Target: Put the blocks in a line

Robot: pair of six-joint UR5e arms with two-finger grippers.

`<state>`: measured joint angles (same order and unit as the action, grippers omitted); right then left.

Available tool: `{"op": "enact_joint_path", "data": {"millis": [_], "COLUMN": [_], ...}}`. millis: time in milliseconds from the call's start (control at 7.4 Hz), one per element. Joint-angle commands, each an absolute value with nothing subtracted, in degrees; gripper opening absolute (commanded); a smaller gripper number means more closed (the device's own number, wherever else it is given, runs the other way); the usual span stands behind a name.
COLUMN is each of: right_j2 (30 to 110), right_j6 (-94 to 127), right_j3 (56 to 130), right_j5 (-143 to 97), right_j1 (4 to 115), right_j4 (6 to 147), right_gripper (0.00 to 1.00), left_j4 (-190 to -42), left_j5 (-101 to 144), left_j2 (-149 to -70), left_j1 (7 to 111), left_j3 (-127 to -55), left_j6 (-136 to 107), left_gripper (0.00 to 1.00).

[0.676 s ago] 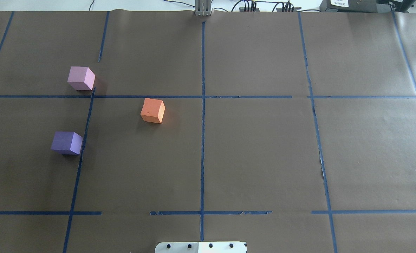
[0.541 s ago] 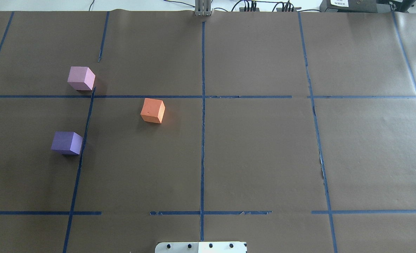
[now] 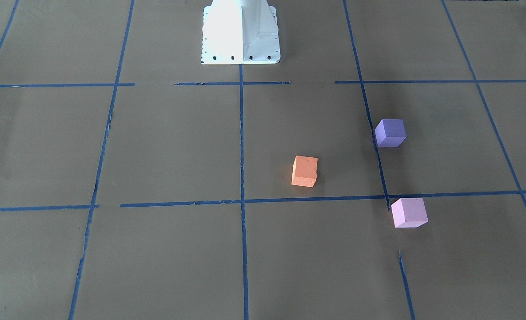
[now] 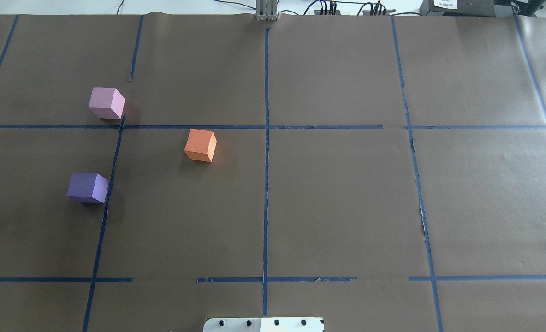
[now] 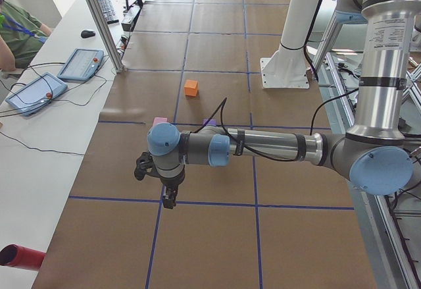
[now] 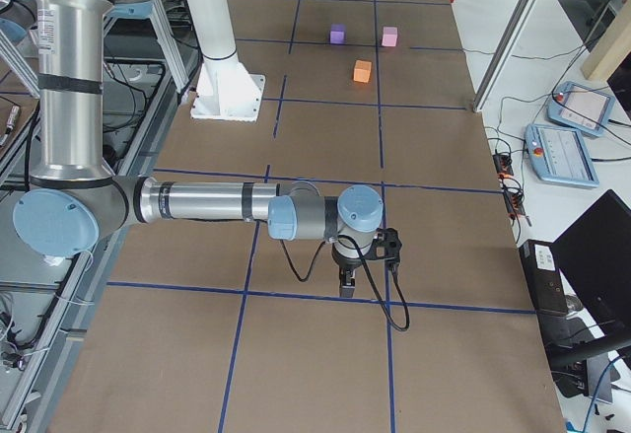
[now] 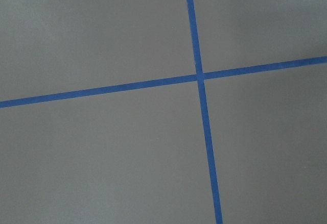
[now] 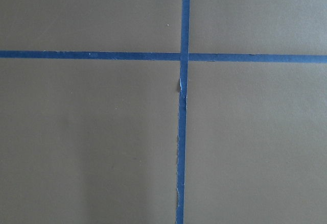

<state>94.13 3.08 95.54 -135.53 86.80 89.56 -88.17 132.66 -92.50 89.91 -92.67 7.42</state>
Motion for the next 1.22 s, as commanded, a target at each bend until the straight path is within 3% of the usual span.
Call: {"op": "enact_joint_path", "data": {"millis": [0, 405, 946, 1081], "right_j2": [94.1, 94.1, 94.1, 94.1], "right_j6": [3.1, 3.1, 3.1, 3.1], "right_j3": [95.5, 95.5, 95.5, 95.5], "right_j5": [-135.5, -135.5, -135.5, -135.5], "right_j1": [86.7, 86.8, 86.7, 86.8], "right_j4": [89.6, 89.6, 89.6, 89.6], "right_gripper": [1.0, 1.0, 1.0, 1.0], "left_j4": [-87.8, -87.6, -79.7, -80.9], "left_j5": [132.1, 132.4, 127.4, 127.5], "left_j2": [-95.6, -101.0, -119.1, -119.9], "left_j1": [85.0, 75.8, 55.5, 54.9], "left_j3": [-96.1, -103.4, -101.5, -100.4], "left_j6": [3.0, -7.6, -33.2, -35.1], "left_gripper": [1.0, 1.0, 1.0, 1.0]}}
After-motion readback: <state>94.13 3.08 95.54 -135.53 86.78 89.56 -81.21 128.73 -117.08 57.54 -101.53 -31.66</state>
